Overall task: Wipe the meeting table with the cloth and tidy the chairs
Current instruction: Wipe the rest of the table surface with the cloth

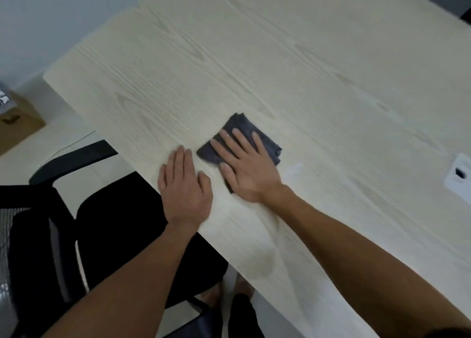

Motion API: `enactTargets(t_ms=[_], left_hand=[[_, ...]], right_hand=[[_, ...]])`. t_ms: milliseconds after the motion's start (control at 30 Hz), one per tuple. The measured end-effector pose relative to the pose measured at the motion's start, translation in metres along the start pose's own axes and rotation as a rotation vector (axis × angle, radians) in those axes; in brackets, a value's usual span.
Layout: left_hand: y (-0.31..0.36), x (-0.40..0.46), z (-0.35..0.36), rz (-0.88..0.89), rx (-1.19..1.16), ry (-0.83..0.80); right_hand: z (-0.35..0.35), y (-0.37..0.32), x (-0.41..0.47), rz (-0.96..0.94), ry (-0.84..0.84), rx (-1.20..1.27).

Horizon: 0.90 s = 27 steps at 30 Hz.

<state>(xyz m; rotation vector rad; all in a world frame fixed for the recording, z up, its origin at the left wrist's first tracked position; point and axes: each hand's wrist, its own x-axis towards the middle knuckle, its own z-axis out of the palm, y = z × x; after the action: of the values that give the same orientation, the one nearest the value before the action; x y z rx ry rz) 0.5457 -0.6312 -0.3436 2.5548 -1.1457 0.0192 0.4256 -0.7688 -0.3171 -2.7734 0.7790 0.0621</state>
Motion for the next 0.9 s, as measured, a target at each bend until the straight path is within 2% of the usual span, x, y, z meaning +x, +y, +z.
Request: enactTargets(t_ms=[100,233,300,367,433,533,600,667,767,900], left_hand=[[0.003,-0.001,-0.002,-0.002,0.005,-0.017],[0.005,-0.002,-0.004,-0.019,-0.004,-0.057],[0.007,-0.002,-0.003,-0.031,-0.001,-0.053],[0.007,-0.001,-0.002,-0.036,0.015,-0.042],[0.006,-0.001,-0.001,-0.035,0.027,-0.047],[0.006,0.001,0.000,-0.041,0.042,-0.033],[0.006,0.000,-0.001,-0.043,0.049,-0.020],[0.008,-0.001,-0.003,-0.042,0.048,-0.034],[0.010,0.000,-0.005,-0.045,0.038,-0.053],[0.013,0.002,-0.006,-0.064,0.039,-0.066]], right_hand=[[-0.007,0.044,-0.068,-0.024,-0.061,-0.029],[-0.033,0.121,-0.037,0.374,0.022,0.000],[-0.044,0.135,0.012,0.575,0.042,0.053],[-0.049,0.134,0.062,0.684,0.064,0.091],[-0.051,0.124,0.102,0.662,0.064,0.089],[-0.045,0.101,0.121,0.424,0.018,0.046],[-0.037,0.088,0.092,0.216,0.004,0.006],[-0.026,0.086,0.041,0.109,0.027,-0.002],[-0.030,0.117,0.001,0.281,0.035,0.041],[-0.062,0.166,0.077,0.649,0.075,0.098]])
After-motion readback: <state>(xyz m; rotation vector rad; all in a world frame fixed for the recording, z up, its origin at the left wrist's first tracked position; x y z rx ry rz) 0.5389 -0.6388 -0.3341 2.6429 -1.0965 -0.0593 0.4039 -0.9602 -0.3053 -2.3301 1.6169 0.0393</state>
